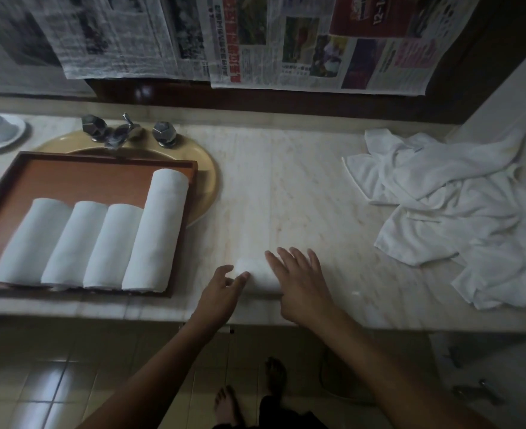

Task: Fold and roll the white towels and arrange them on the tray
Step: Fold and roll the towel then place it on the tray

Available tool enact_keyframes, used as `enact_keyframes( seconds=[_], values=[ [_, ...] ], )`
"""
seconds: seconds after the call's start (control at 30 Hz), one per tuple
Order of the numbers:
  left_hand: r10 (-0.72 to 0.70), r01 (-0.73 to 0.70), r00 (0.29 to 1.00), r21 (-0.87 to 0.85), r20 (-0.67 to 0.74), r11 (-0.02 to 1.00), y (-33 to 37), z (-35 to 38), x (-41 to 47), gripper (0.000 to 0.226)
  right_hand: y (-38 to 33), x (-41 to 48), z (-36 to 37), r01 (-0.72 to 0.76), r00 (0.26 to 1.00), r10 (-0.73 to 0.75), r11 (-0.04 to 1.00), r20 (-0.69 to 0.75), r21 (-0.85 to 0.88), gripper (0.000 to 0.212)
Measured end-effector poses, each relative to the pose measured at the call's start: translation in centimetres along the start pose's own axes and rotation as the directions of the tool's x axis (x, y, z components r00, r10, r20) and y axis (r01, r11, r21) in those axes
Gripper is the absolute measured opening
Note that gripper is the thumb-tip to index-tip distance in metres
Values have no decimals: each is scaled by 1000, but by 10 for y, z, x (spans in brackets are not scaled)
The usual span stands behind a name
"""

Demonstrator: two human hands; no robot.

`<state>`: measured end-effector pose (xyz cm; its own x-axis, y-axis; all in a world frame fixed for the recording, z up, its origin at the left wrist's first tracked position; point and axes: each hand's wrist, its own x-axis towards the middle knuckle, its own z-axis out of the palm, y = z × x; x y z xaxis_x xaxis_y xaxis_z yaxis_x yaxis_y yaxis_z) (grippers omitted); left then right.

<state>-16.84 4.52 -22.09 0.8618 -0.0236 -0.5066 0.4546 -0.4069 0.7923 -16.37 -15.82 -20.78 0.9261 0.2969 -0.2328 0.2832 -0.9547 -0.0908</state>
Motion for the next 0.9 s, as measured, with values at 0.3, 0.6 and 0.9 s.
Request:
enact_keyframes(
  seconds=[0.3,0.6,0.9],
  values=[
    [-229,245,969,-337,89,909,21,-1,16,38,22,45,-26,94,975,-84,995,208,-37,89],
    [-170,212,977,-489,129,846,38,6,6,49,20,19,-29,62,958,-116,977,264,206,92],
    [94,-103,995,-461,-44,881,53,-29,-5,41,21,2,-50,-295,949,255,494,188,818,104]
  ],
)
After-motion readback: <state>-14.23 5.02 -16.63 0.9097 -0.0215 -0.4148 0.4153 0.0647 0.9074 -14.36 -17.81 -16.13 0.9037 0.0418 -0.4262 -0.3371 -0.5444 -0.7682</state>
